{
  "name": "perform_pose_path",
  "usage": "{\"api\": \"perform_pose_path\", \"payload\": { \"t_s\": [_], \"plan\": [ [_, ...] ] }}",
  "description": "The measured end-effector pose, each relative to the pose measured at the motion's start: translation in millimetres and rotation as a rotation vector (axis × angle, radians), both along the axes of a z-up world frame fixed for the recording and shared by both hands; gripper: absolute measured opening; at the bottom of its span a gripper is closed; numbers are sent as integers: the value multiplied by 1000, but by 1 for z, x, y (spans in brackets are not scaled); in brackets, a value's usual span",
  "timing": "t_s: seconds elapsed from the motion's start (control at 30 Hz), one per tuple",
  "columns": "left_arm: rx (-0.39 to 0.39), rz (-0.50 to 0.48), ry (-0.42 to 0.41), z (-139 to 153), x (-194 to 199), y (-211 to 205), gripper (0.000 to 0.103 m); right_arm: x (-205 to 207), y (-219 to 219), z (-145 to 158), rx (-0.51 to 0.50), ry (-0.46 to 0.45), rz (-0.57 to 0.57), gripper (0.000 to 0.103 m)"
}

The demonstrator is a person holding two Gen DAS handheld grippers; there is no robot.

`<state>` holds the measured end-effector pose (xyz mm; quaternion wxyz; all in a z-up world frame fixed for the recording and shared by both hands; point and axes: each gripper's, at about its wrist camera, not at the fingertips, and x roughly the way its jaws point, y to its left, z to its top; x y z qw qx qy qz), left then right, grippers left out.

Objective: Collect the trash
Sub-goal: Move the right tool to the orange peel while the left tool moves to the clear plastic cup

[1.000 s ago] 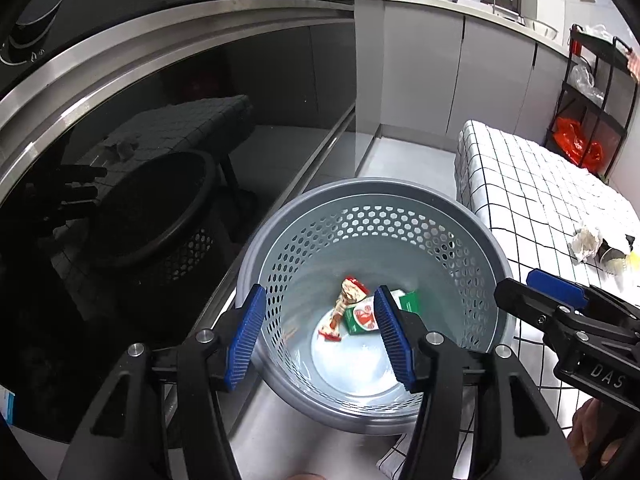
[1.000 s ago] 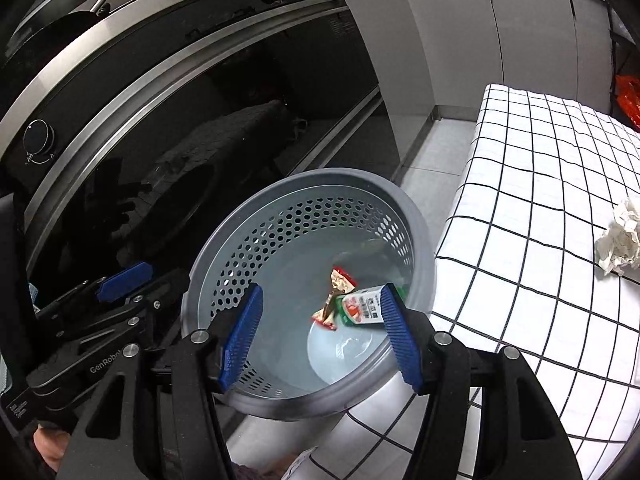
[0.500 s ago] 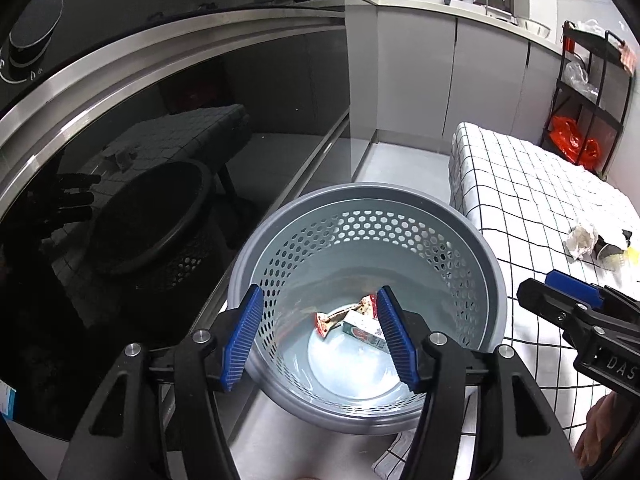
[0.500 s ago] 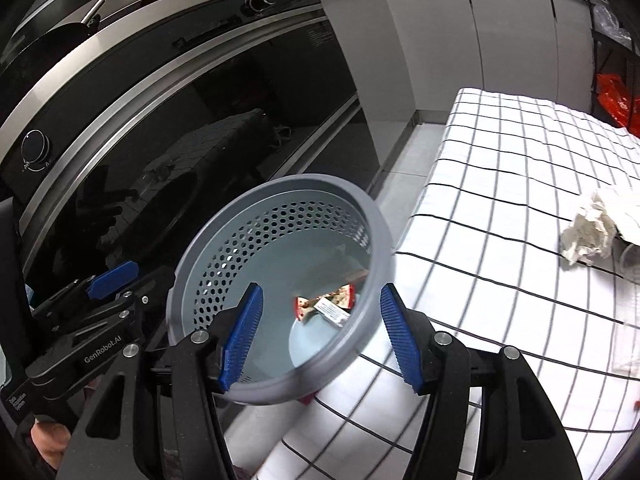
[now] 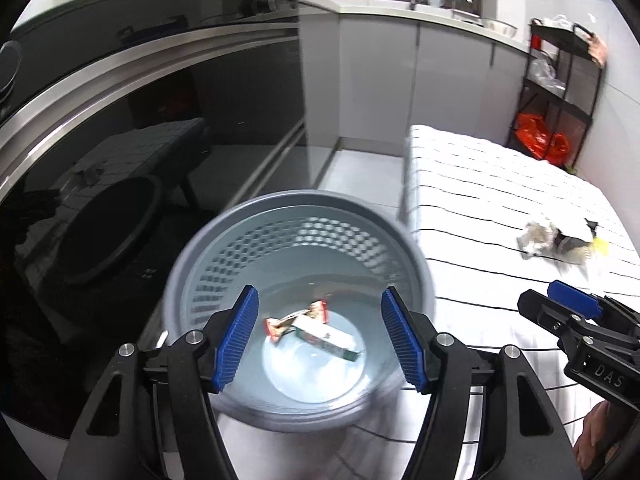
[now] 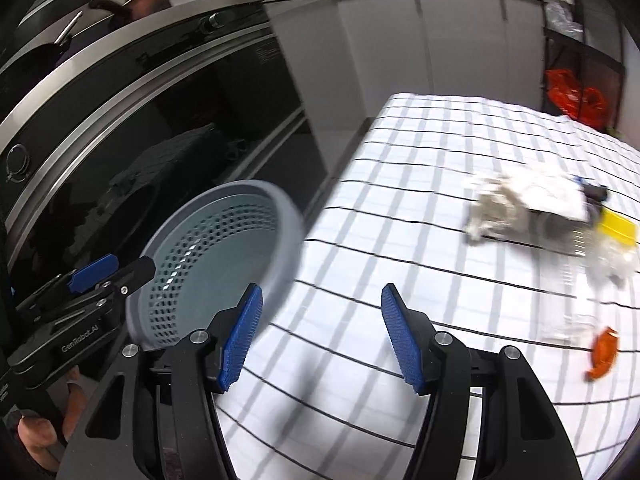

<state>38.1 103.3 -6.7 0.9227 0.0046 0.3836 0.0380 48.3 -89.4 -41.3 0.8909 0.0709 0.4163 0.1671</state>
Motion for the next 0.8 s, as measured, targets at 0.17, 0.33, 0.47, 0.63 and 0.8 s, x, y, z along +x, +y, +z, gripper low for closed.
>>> {"api": "perform_pose_path", "payload": {
  "t_s": [0.17, 0.33, 0.47, 0.63, 0.8],
  "plan": [
    [7, -62, -18, -2, -2, -32, 68, -10, -42, 1, -22, -11, -86, 61],
    [1, -104, -16, -6, -2, -59, 68, -20, -89, 1, -52, -18, -187, 63],
    [-8, -135, -14, -9, 0, -78, 69, -25, -125, -1, -71, -12, -265, 63],
    [-17, -188, -9, -16, 1, -107, 70, -33, -160, -6, -104, -1, -350, 63],
    [-25, -234, -4, -22, 4, -130, 73, -38, -183, -17, -141, 25, -397, 64]
  ]
}}
